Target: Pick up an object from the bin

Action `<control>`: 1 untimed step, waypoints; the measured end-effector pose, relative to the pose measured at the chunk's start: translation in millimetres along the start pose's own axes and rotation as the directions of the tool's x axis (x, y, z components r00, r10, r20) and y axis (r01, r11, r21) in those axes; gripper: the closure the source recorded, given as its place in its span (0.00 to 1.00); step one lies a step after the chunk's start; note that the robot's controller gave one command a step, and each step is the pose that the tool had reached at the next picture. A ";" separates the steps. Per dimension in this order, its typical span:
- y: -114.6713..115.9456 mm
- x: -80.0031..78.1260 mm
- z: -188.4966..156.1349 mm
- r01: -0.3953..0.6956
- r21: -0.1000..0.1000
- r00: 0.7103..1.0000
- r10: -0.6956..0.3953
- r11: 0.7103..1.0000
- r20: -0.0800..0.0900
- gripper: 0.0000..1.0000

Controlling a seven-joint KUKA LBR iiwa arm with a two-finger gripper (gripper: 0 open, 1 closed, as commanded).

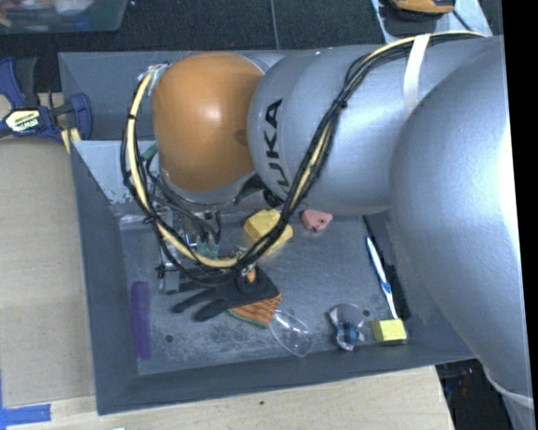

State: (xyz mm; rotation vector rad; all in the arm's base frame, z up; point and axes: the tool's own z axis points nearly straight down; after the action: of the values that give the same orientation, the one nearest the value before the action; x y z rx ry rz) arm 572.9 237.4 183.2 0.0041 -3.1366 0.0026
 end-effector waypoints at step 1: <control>-0.6 -2.1 -4.7 -0.003 -0.003 1.000 0.003 1.000 0.008 0.00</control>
Offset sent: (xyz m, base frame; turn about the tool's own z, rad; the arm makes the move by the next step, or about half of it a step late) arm 0.0202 -0.1078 -0.1132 0.0680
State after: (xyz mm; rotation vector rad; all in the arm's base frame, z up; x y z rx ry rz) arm 575.1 236.9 187.9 -0.0007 -3.1444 -0.0020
